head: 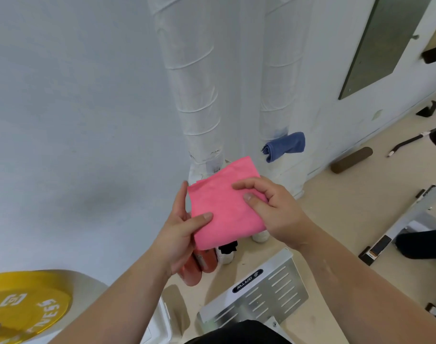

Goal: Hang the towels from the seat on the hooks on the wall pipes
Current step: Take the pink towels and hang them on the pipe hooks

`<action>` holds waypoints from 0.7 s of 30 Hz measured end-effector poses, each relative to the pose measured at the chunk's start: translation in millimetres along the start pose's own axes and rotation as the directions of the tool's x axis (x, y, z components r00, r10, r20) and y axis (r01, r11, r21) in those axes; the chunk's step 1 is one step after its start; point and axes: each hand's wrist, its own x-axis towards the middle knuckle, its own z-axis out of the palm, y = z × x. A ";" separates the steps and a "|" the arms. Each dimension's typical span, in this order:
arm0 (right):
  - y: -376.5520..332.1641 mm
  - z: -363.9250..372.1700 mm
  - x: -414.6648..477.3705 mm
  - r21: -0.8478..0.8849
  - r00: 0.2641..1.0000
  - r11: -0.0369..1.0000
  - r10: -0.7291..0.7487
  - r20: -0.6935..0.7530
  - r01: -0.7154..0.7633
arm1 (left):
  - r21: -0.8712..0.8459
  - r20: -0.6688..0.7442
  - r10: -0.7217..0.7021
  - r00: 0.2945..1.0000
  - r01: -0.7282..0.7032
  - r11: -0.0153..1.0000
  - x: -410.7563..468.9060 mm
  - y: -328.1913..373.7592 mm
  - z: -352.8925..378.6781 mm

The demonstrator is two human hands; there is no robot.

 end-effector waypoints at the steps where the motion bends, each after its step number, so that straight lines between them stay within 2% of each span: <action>1: 2.3 -1.2 0.4 0.012 1.000 1.000 0.019 -0.020 -0.019 | 0.035 -0.038 0.032 0.999 -0.031 0.999 -0.1 1.9 2.1; 4: 7.2 -5.0 1.7 0.058 0.995 0.995 0.081 -0.057 -0.078 | 0.199 -0.076 0.184 0.980 -0.166 0.966 -0.6 12.8 5.8; 6: 7.2 -6.5 2.6 0.036 0.995 0.995 0.091 -0.046 -0.090 | 0.352 -0.040 0.276 0.960 -0.245 0.903 -1.4 20.8 7.3; 9: 1.1 -9.8 5.5 -0.026 0.998 0.997 0.069 0.011 -0.069 | 0.553 0.036 0.264 0.964 -0.239 0.798 -2.2 30.3 10.3; 11: -5.4 -15.7 9.7 -0.092 0.997 0.994 0.057 0.049 -0.053 | 0.673 0.032 0.270 0.962 -0.220 0.706 0.3 39.9 13.9; 13: -13.7 -23.4 16.4 -0.249 0.996 0.968 0.040 0.080 -0.019 | 0.743 0.026 0.314 0.949 -0.229 0.629 4.9 51.4 19.4; 16: -28.3 -34.4 31.6 -0.490 0.995 0.871 0.005 0.100 0.044 | 0.840 0.030 0.400 0.916 -0.240 0.487 9.2 68.8 33.0; 18: -38.2 -43.0 44.7 -0.557 0.993 0.825 -0.035 0.116 0.095 | 0.885 0.033 0.485 0.874 -0.251 0.393 10.3 79.2 44.4; 21: -52.9 -58.4 64.6 -0.584 0.980 0.788 -0.144 0.135 0.196 | 0.902 0.068 0.602 0.795 -0.308 0.304 14.4 95.9 57.6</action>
